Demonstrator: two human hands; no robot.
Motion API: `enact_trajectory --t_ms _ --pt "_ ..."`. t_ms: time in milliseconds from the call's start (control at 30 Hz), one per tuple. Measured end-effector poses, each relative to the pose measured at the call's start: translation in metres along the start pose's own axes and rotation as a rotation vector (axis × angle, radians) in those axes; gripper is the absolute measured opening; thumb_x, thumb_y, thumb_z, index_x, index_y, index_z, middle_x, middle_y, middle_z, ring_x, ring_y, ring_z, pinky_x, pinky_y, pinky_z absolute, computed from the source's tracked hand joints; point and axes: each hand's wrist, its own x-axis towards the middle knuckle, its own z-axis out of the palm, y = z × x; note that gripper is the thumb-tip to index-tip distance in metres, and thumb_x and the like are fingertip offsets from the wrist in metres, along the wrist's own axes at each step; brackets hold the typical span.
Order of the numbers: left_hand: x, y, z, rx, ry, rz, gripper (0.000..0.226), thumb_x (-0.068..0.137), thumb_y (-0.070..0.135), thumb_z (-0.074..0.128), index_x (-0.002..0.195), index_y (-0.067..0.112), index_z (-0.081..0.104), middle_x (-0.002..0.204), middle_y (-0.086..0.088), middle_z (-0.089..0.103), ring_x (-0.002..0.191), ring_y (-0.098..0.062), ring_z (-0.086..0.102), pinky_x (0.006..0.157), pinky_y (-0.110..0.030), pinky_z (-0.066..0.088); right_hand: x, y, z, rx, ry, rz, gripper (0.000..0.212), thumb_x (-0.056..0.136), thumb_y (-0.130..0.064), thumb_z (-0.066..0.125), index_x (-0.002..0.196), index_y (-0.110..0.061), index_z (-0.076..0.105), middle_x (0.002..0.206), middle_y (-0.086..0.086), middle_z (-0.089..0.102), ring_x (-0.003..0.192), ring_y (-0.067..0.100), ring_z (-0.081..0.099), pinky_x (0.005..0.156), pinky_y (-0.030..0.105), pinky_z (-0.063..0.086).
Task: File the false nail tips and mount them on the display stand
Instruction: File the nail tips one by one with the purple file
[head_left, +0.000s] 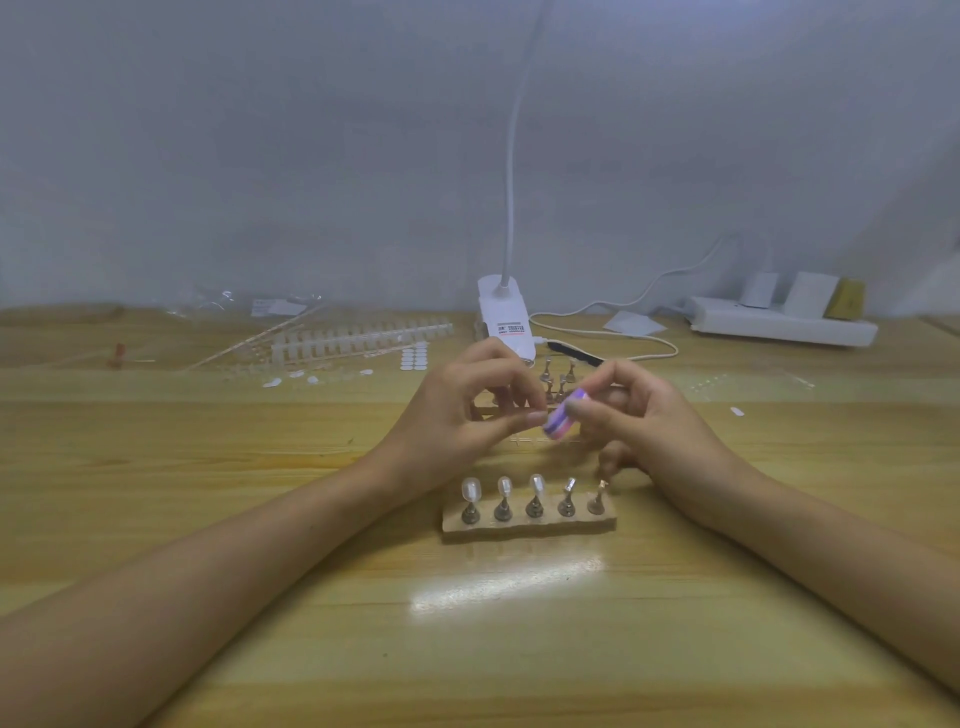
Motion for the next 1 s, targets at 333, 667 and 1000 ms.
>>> enact_trajectory --t_ms 333,667,1000 --pt "-0.0011 0.0004 0.0003 0.019 -0.013 -0.002 0.005 0.083 0.010 0.075 0.084 0.007 0.071 0.089 0.001 0.054 0.075 -0.004 0.056 0.058 -0.009 0.039 0.0025 0.0018 -0.0032 0.039 -0.005 0.030 0.036 0.070 -0.035 0.078 0.089 -0.012 0.058 0.087 0.012 0.075 0.067 0.013 0.062 0.045 0.022 0.048" --pt "-0.0003 0.0001 -0.0001 -0.020 -0.007 -0.009 0.004 0.084 0.008 0.074 0.085 0.006 0.070 0.088 0.005 0.054 0.074 -0.001 0.055 0.060 -0.008 0.040 0.0000 0.0013 -0.0015 0.040 0.049 -0.009 0.035 0.074 -0.034 0.074 0.093 -0.009 0.057 0.089 0.014 0.075 0.072 0.021 0.059 0.045 0.025 0.047" --pt "-0.0005 -0.0002 0.0000 -0.034 0.012 -0.008 0.005 0.084 0.006 0.073 0.084 0.008 0.069 0.088 0.003 0.054 0.074 -0.002 0.054 0.061 -0.007 0.040 -0.0032 -0.0012 0.0014 -0.041 -0.078 -0.015 0.033 0.081 -0.027 0.071 0.096 -0.003 0.054 0.088 0.013 0.076 0.074 0.023 0.071 0.045 0.021 0.045"
